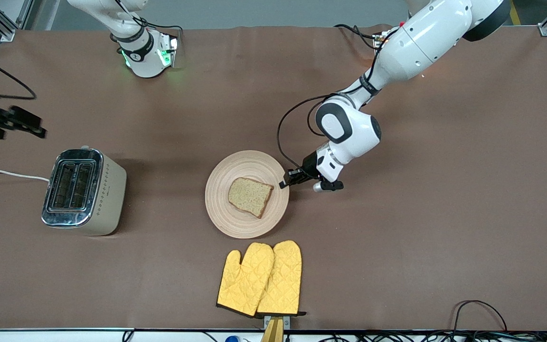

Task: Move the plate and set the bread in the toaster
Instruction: 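Drag the plate with the left gripper toward the table's middle, then release the plate with the left gripper while the right gripper reaches the bread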

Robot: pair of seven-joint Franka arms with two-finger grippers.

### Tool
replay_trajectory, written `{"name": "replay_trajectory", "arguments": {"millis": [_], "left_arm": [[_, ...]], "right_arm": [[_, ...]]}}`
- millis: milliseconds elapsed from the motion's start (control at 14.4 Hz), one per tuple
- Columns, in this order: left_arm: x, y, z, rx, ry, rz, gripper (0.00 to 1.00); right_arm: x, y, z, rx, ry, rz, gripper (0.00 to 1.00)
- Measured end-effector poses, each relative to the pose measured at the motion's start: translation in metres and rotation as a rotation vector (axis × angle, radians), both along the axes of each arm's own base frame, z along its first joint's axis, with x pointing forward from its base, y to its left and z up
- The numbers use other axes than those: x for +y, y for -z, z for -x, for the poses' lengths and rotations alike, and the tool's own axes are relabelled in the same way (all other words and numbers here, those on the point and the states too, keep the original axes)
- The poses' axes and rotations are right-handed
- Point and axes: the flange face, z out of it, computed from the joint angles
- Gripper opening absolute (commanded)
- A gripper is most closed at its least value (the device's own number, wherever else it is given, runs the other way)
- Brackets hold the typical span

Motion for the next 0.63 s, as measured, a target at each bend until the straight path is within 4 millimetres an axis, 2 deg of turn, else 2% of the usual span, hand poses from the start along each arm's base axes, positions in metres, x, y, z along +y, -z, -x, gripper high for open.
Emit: {"name": "replay_trajectory", "arguments": {"millis": [209, 487, 626], "left_arm": [[0.017, -0.001, -0.012, -0.006, -0.037, -0.010, 1.00], [0.062, -0.014, -0.044, -0.033, -0.118, -0.009, 1.00], [0.087, -0.026, -0.062, -0.057, -0.161, -0.007, 1.00]], "right_arm": [[0.058, 0.056, -0.021, -0.009, 0.071, -0.035, 1.00], [0.167, 0.136, -0.035, -0.024, 0.148, -0.042, 1.00], [0.224, 0.184, -0.040, -0.046, 0.178, -0.051, 1.00]]}}
